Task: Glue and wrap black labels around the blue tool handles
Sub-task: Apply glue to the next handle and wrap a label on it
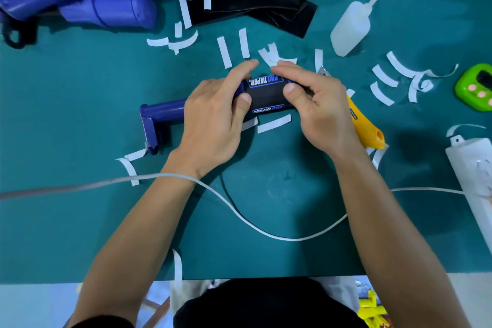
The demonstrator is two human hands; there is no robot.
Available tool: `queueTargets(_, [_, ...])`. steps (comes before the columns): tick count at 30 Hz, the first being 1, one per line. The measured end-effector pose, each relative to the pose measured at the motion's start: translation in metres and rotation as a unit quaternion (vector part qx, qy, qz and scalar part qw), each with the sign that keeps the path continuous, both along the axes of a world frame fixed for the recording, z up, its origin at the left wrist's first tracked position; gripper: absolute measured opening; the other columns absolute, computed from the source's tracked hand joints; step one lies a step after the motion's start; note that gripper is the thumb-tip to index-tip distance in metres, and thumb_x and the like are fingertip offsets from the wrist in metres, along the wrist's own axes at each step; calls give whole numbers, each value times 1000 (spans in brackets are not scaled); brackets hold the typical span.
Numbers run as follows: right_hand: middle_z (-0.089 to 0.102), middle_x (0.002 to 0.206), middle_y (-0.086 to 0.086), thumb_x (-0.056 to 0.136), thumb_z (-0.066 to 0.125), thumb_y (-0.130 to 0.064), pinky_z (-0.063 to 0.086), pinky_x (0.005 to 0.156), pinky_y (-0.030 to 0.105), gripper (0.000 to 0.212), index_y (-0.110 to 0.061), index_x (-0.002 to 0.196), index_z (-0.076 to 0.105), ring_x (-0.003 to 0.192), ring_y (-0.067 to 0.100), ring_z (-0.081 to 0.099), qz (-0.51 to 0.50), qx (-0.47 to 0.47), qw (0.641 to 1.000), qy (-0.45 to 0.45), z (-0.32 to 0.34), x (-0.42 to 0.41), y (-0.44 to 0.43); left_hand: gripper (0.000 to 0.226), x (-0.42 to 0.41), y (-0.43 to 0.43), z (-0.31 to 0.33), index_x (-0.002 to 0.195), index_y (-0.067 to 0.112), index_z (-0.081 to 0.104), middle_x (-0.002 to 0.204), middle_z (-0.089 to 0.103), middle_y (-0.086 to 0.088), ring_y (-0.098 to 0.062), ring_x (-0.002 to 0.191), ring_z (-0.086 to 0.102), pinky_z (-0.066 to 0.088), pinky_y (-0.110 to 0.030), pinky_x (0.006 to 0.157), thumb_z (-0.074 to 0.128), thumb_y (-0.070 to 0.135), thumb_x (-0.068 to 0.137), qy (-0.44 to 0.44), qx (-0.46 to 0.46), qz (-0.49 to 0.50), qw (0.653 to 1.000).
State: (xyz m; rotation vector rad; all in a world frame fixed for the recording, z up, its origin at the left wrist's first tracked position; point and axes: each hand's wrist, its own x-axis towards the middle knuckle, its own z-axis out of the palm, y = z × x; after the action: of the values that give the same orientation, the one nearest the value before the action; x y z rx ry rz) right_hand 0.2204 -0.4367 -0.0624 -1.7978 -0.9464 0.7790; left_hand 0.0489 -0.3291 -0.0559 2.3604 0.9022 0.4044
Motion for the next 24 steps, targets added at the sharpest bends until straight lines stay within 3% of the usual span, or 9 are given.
queueTargets(5, [66,138,-2,106,50,-15,46,111,26,35,-14,136,67,133,6,57,-2,2,1000,-16,-1,-2,0,61,-12,17,8,159,32,41,141,64,5,-24,118,56,33,-22,94,53,18,101,58,-47,-65,995])
queueTargets(8, [70,129,-2,109,51,-20,50,97,19,34,-13,139,65,119,6,63,-27,14,999,-31,-4,-7,2,79,-14,22,10,159,40,33,145,60,9,-24,121,56,36,-28,96,63,13,91,112,-61,-67,990])
queueTargets(11, [71,126,-2,107,57,-21,50,94,15,35,-10,139,64,115,3,66,-67,21,997,-17,-6,-9,4,66,-12,15,8,151,29,49,134,67,4,-27,115,61,43,-36,87,73,25,89,122,25,-19,992])
queueTargets(13, [69,133,1,103,63,-21,50,101,17,43,-7,143,60,123,3,64,-97,26,995,30,-6,-10,6,57,-12,13,6,141,24,58,120,72,3,-28,103,65,38,-33,76,77,34,88,129,94,2,987])
queueTargets(15, [65,140,3,99,69,-21,49,107,21,53,-9,148,54,130,4,60,-120,25,990,64,-4,-12,6,53,-12,16,4,136,25,61,112,73,3,-28,96,65,32,-31,73,77,38,88,120,101,16,987])
queueTargets(17, [67,136,3,94,74,-20,52,103,22,55,-11,145,56,125,6,64,-155,24,985,74,-2,-18,6,50,-11,17,4,135,27,60,108,72,5,-26,94,62,30,-30,71,75,41,89,117,80,30,989])
queueTargets(20, [71,126,2,88,78,-19,60,88,28,48,-12,131,59,99,13,76,-197,32,974,106,0,-28,6,49,-6,14,7,135,31,59,102,70,8,-23,90,58,29,-32,69,74,43,90,117,36,52,991])
queueTargets(22, [65,135,1,84,80,-15,62,86,36,56,-18,133,53,92,13,77,-183,42,970,153,2,-32,6,45,-5,10,8,135,35,59,98,70,9,-24,88,58,36,-34,69,71,44,92,111,-5,61,992])
queueTargets(24, [58,142,-1,83,79,-10,59,88,30,67,-21,141,47,95,10,74,-154,50,971,175,3,-33,7,44,-5,9,9,138,37,58,102,73,9,-26,92,64,50,-38,81,68,41,96,78,-76,61,992])
